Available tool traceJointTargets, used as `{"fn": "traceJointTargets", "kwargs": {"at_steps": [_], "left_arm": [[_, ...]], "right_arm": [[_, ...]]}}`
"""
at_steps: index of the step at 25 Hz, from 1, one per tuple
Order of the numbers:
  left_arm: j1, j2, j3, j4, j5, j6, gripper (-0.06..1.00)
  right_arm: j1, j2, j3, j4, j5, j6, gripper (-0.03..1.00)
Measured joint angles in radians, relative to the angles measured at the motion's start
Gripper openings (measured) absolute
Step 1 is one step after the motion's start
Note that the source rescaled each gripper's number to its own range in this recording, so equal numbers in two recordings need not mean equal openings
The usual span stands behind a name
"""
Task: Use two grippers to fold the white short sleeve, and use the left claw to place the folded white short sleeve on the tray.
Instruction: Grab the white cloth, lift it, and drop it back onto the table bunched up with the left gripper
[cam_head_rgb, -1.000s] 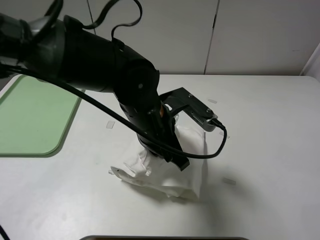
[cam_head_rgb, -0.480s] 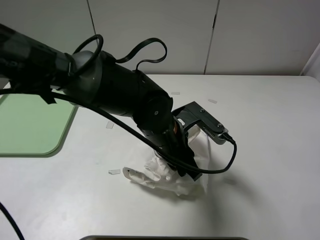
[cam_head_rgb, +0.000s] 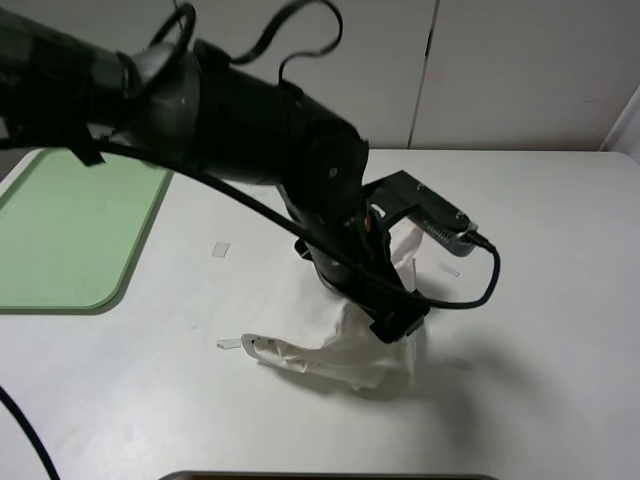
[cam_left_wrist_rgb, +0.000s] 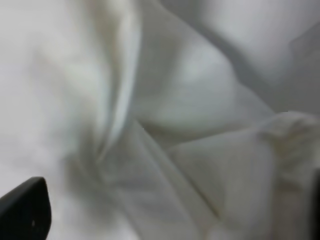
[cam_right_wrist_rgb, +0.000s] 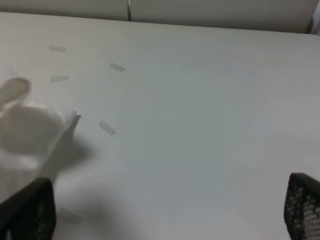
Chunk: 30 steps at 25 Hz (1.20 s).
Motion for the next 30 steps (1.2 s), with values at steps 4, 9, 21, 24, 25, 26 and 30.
{"fn": "traceJointTargets", "kwargs": {"at_steps": [4, 9, 21, 24, 25, 26, 30], "left_arm": [[0.000, -0.054, -0.096, 0.006, 0.113, 0.000, 1.00], [0.000, -0.106, -0.178, 0.045, 0.213, 0.000, 1.00], [0.002, -0.093, -0.231, 0.178, 0.371, -0.015, 1.00], [0.002, -0.047, -0.231, 0.178, 0.371, -0.016, 1.00], [0.002, -0.036, -0.231, 0.178, 0.371, -0.016, 1.00], [0.002, -0.027, -0.231, 0.178, 0.374, -0.016, 1.00], [0.002, -0.020, -0.231, 0.178, 0.383, -0.016, 1.00]], "right_arm": [[0.000, 0.000, 0.000, -0.001, 0.000, 0.000, 1.00], [0.000, 0.000, 0.000, -0.001, 0.000, 0.000, 1.00], [0.000, 0.000, 0.000, -0.001, 0.000, 0.000, 1.00], [0.000, 0.000, 0.000, -0.001, 0.000, 0.000, 1.00], [0.000, 0.000, 0.000, -0.001, 0.000, 0.000, 1.00], [0.000, 0.000, 0.000, -0.001, 0.000, 0.000, 1.00], [0.000, 0.000, 0.000, -0.001, -0.001, 0.000, 1.00]]}}
